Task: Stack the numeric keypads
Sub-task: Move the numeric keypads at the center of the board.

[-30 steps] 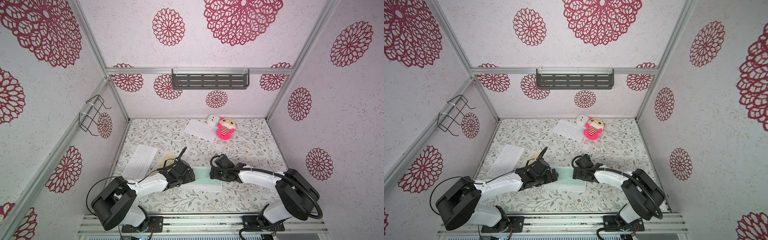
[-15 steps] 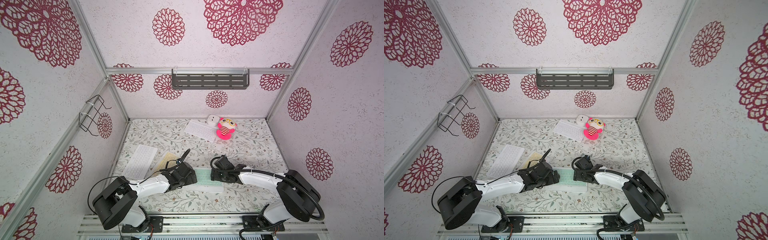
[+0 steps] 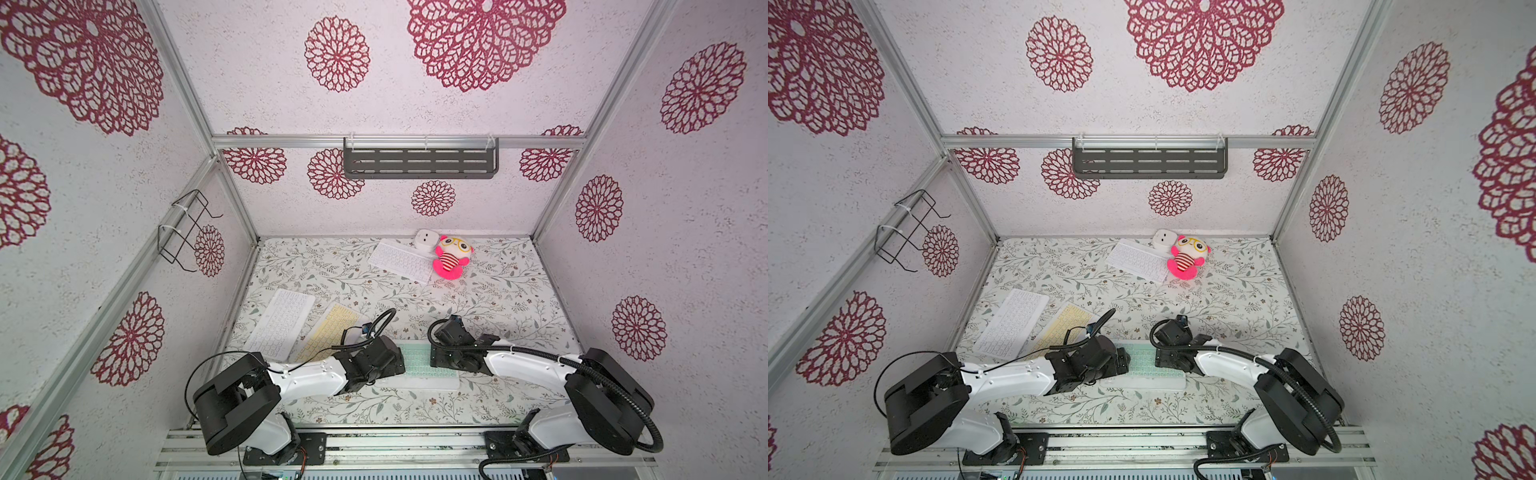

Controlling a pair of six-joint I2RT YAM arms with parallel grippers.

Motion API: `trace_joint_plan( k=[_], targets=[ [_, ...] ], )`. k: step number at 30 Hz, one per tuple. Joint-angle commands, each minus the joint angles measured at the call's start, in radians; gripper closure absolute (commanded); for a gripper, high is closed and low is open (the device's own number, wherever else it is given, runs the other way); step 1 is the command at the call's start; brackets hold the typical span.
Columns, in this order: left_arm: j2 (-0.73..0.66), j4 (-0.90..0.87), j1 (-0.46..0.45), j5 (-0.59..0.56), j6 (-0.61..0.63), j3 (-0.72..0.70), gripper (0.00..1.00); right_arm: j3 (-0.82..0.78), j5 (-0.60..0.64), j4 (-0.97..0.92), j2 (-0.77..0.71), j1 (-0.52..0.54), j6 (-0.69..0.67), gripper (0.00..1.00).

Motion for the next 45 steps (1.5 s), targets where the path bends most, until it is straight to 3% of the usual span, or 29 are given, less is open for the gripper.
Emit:
trace_joint_plan(
  k=[1, 21, 34, 41, 45],
  targets=[
    [0.034, 0.026, -0.042, 0.149, -0.082, -0.011, 0.03, -0.016, -0.112, 0.014, -0.016, 0.038, 0.029, 0.19],
    [0.011, -0.105, -0.044, 0.060, -0.078, 0.043, 0.03, -0.049, -0.027, -0.035, -0.104, 0.064, 0.072, 0.18],
    [-0.229, -0.407, 0.013, -0.134, -0.082, 0.047, 0.02, 0.030, 0.064, -0.082, -0.090, 0.005, -0.004, 0.15],
    [-0.378, -0.595, 0.141, -0.187, -0.190, -0.021, 0.03, 0.132, 0.099, -0.044, -0.047, -0.049, -0.165, 0.15],
    [-0.461, -0.727, 0.241, -0.228, -0.288, -0.066, 0.03, 0.308, 0.046, 0.013, 0.104, -0.057, -0.350, 0.16]
  ],
)
